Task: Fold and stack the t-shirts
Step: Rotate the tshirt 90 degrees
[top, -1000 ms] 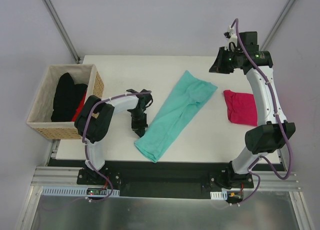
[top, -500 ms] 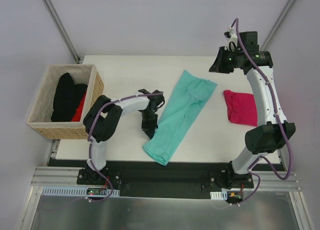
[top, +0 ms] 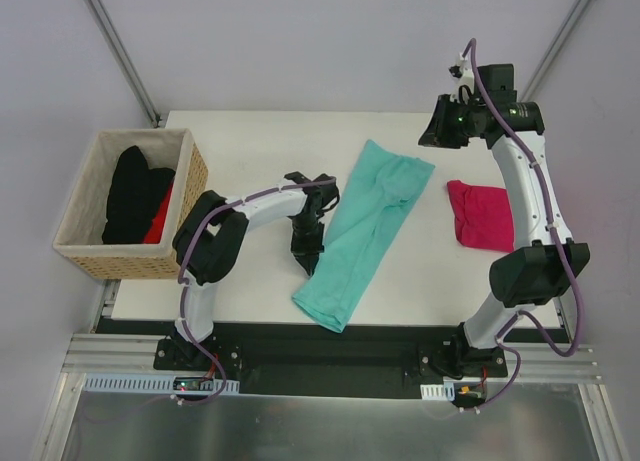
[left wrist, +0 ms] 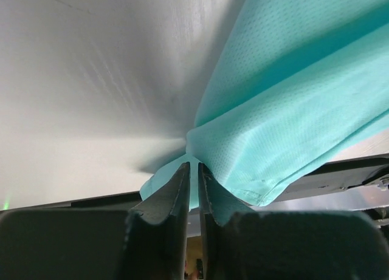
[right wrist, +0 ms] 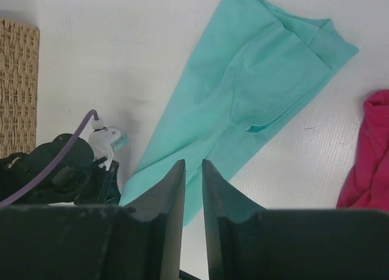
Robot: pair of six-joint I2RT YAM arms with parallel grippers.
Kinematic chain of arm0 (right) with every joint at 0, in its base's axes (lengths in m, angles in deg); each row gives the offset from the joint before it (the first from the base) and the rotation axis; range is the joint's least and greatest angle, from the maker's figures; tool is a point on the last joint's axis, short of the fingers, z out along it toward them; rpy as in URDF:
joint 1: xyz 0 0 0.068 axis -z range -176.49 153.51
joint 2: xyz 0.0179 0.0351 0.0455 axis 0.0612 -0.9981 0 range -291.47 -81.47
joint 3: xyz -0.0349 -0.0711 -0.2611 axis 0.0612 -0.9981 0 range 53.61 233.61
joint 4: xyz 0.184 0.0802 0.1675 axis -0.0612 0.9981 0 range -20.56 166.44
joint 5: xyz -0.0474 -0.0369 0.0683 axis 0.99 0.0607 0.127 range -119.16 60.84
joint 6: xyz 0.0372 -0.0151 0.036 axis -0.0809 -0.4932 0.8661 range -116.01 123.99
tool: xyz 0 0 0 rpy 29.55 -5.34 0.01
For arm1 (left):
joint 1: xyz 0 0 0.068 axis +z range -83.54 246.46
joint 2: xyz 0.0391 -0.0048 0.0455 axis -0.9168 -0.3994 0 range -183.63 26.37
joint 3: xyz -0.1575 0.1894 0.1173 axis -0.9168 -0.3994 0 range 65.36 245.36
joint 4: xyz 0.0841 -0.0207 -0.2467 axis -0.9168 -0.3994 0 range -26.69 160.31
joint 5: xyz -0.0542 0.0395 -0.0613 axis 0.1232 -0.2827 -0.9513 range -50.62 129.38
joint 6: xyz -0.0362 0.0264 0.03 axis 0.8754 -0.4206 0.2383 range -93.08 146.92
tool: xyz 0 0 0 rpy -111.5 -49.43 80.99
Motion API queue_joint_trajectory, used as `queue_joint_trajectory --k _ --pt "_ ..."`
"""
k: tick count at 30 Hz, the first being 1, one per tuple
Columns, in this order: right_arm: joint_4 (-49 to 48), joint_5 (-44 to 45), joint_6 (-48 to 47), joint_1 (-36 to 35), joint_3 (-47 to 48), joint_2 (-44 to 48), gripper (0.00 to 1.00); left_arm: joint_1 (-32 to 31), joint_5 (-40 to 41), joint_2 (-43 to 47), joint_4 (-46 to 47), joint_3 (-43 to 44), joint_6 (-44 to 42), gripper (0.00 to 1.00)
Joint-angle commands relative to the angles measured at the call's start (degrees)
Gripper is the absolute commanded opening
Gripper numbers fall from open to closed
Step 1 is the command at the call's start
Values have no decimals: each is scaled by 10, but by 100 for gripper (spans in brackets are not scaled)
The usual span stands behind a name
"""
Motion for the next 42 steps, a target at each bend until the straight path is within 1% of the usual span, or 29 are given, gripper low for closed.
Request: queue_joint_trajectory --k 1,2,4,6,7,8,9,11,12,17,20,25,28,32,42 --pt "-3 18 3 12 32 -27 26 3 32 -6 -46 53 -7 10" --pt "-3 23 5 14 35 -32 28 4 37 -11 -51 60 -12 10" --pt "-4 33 10 20 35 -51 28 16 52 -13 -62 81 -19 8" --pt "-6 31 14 26 33 -66 28 33 64 -11 -71 100 -27 8" --pt "-11 31 15 28 33 -73 26 40 66 -4 -72 107 -29 8" --pt "-14 32 17 29 31 -90 24 47 69 0 -77 114 -36 8" --pt "-18 35 17 31 26 -98 17 54 71 3 -77 132 -39 8" --pt "-28 41 21 32 23 -128 9 75 77 12 -80 151 -51 8" --pt "-30 39 24 36 25 -139 1 82 79 16 -85 170 -55 9" --pt "-53 34 38 44 41 -212 1 122 72 29 -101 228 -72 9" --pt "-59 24 61 51 71 -260 1 137 71 30 -122 250 -77 9" --pt "-58 28 83 62 116 -317 1 146 73 35 -140 278 -80 9" --pt "-60 39 87 64 123 -330 1 150 74 36 -145 284 -79 9" --pt "-64 51 93 86 117 -340 1 155 72 32 -150 293 -77 9" --pt "-63 104 114 109 50 -329 1 165 70 21 -162 305 -79 9"
